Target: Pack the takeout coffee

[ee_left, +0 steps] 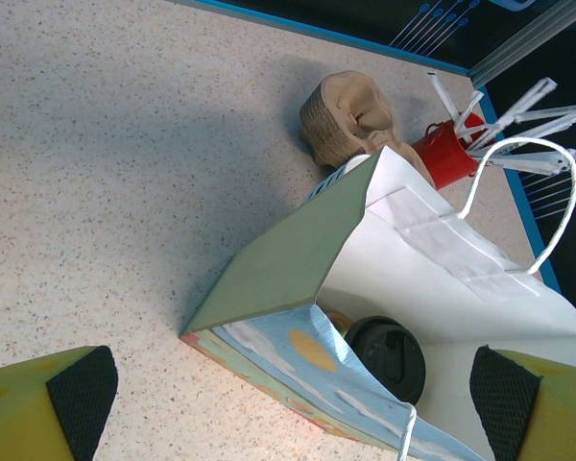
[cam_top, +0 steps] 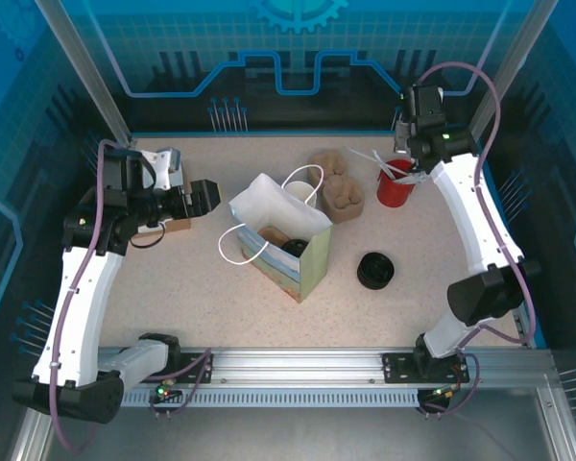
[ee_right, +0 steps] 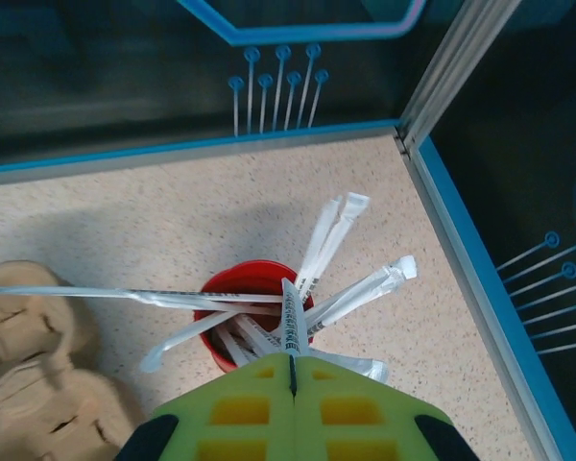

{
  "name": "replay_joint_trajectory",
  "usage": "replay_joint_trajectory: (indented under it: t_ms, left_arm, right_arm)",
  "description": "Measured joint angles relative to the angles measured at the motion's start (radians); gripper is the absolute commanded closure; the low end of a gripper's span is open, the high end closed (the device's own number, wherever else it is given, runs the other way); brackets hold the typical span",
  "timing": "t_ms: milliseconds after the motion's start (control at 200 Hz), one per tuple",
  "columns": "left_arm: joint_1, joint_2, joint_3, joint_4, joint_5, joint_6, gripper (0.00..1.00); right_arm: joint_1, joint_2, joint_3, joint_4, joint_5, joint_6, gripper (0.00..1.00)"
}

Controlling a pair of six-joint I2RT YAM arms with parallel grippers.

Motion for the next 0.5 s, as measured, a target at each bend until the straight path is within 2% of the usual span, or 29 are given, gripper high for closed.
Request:
replay_joint_trajectory:
  t_ms: [220, 355, 500]
  left_arm:
    - [0.0, -0.008, -0.003, 0.0, -0.005, -0.001, 0.01]
    - [0.001, -0.011, -0.01, 0.0, -0.025, -0.008, 0.01]
    - [0.002, -0.011, -0.017, 0.001, -0.052, -0.031, 0.01]
  right_arm:
    - [0.097, -0.116, 0.078, -0.06, -0.036, -0.041, 1.0]
    - [0.13, -0.225, 0.091, -0.078, -0.159, -0.058, 1.0]
    - [0.166, -0.33, 0.101, -0.083, -0.348, -0.059, 1.0]
